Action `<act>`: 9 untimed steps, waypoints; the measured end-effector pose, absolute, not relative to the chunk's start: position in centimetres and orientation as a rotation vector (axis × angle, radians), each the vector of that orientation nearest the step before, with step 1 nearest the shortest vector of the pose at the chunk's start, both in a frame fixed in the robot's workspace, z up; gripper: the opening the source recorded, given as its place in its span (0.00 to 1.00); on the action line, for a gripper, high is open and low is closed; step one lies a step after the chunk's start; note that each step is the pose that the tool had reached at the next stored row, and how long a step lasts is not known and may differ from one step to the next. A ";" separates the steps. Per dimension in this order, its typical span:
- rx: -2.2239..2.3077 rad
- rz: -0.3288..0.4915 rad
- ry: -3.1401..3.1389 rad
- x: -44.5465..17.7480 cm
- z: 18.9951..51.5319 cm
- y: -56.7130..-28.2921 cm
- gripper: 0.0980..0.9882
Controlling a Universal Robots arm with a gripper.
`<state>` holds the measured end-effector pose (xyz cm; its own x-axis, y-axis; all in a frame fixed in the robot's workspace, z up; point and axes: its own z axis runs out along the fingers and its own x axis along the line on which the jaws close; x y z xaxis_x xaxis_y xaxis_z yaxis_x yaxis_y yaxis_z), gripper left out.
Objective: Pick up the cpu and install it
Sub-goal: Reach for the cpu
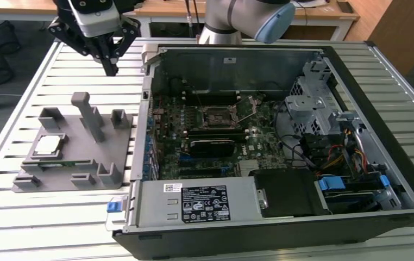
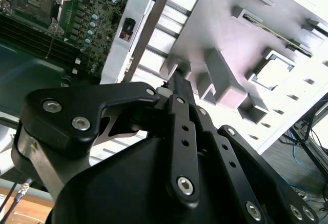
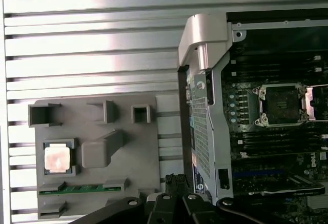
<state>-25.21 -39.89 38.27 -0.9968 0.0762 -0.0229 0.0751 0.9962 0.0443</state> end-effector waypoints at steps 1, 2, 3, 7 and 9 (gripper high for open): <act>0.118 0.068 3.114 -25.2 38.3 -39.9 0.01; 0.118 0.068 3.114 -25.3 38.3 -39.9 0.01; 0.118 0.068 3.114 -25.3 38.3 -39.9 0.01; 0.118 0.068 3.114 -25.5 38.2 -39.9 0.01; 0.118 0.068 3.114 -25.6 38.2 -39.9 0.01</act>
<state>-25.58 -39.89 38.22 -0.9968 0.0762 -0.0229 0.0751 0.9962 0.0443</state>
